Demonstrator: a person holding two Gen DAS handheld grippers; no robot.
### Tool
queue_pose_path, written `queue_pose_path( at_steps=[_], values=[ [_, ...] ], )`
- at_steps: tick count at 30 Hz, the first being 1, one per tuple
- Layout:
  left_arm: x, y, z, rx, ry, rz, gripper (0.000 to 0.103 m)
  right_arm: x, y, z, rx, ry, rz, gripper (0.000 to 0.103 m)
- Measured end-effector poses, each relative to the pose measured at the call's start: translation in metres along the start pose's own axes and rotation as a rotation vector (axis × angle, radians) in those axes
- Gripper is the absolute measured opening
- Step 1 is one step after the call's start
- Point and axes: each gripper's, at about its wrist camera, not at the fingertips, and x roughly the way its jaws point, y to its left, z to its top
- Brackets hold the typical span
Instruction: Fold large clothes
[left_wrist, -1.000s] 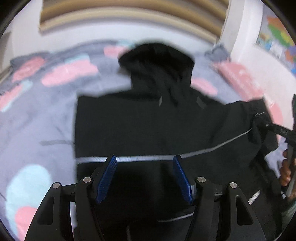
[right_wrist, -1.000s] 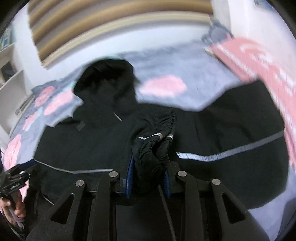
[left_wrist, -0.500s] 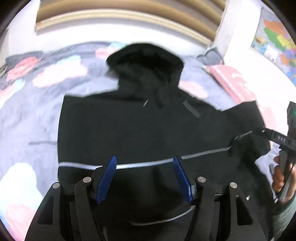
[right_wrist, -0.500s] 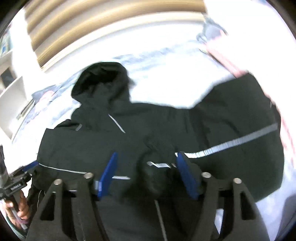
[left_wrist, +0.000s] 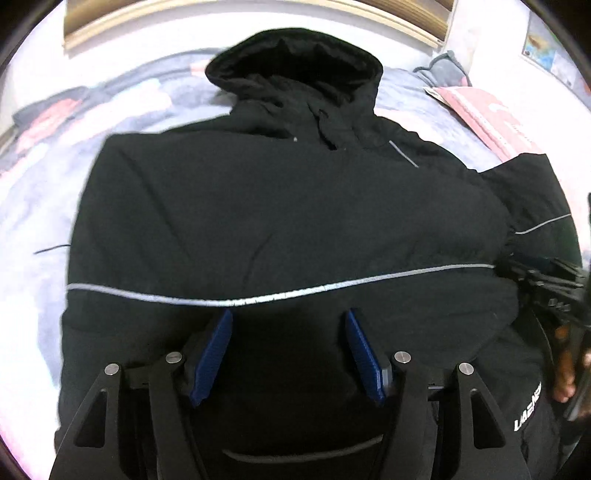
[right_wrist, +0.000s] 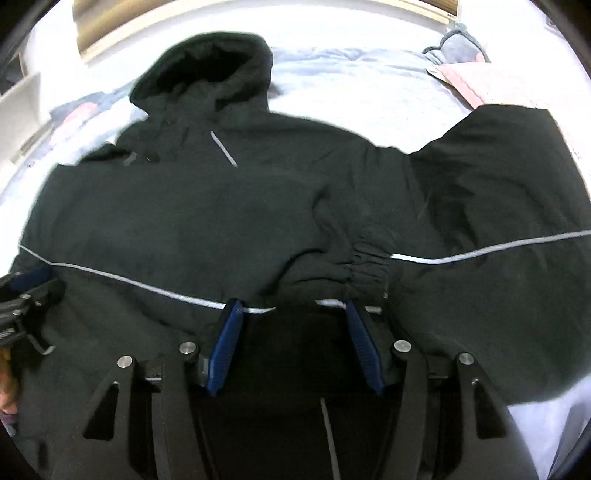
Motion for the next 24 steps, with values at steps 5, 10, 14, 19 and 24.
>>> queue_pose_path(
  at_steps=[5,10,14,19,24],
  values=[
    [-0.034,-0.042,0.009,0.037,-0.049,-0.073,0.065,-0.077,-0.039,0.005,0.057,-0.114,0.080,0.062],
    [-0.056,-0.115,0.035,0.106,-0.107,-0.164,0.065,-0.132,-0.122,0.012,0.124,-0.196,0.008,0.069],
    [-0.041,-0.169,0.048,0.135,-0.104,-0.214,0.065,-0.135,-0.204,0.015,0.233,-0.171,-0.043,0.071],
    [0.003,-0.227,0.057,0.130,-0.083,-0.248,0.065,-0.109,-0.295,0.015,0.382,-0.118,-0.029,0.073],
    [0.079,-0.251,0.052,0.055,0.064,-0.206,0.065,-0.066,-0.342,0.012,0.487,-0.059,-0.018,0.076]
  ],
)
